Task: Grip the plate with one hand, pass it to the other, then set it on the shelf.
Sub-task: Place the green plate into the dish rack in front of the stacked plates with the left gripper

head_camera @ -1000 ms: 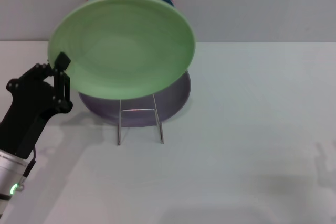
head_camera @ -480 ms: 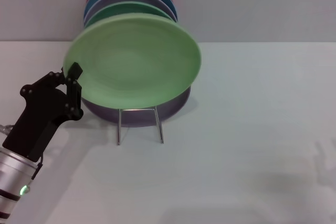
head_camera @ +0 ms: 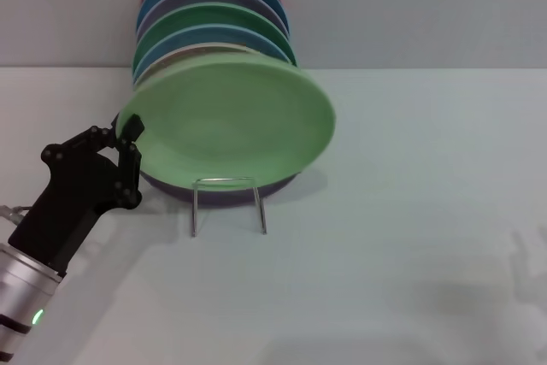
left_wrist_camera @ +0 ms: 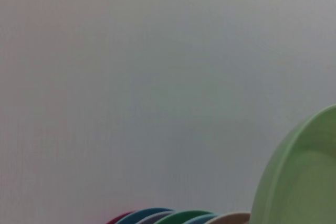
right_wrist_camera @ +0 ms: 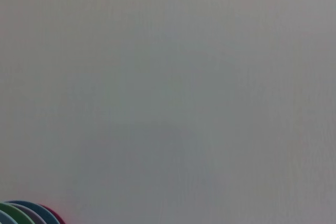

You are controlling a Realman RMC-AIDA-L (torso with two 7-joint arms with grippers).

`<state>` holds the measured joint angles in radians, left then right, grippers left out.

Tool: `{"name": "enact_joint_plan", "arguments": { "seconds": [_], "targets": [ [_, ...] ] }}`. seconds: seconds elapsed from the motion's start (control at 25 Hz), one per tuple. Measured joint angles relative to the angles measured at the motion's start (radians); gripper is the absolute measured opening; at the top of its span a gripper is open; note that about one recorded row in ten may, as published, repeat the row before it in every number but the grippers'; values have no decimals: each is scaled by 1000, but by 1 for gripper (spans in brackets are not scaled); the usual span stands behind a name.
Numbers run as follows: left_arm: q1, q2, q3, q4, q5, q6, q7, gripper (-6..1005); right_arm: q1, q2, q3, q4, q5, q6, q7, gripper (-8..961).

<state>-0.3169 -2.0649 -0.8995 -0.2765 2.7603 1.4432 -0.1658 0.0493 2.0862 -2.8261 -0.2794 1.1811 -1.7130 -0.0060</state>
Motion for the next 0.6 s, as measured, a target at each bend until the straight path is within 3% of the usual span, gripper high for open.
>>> {"name": "enact_joint_plan", "arguments": {
  "seconds": [0.6],
  "targets": [
    [-44,0,5,98,15,-36,25,69,4,2,-3,-5,0,11,0,406]
  ]
}}
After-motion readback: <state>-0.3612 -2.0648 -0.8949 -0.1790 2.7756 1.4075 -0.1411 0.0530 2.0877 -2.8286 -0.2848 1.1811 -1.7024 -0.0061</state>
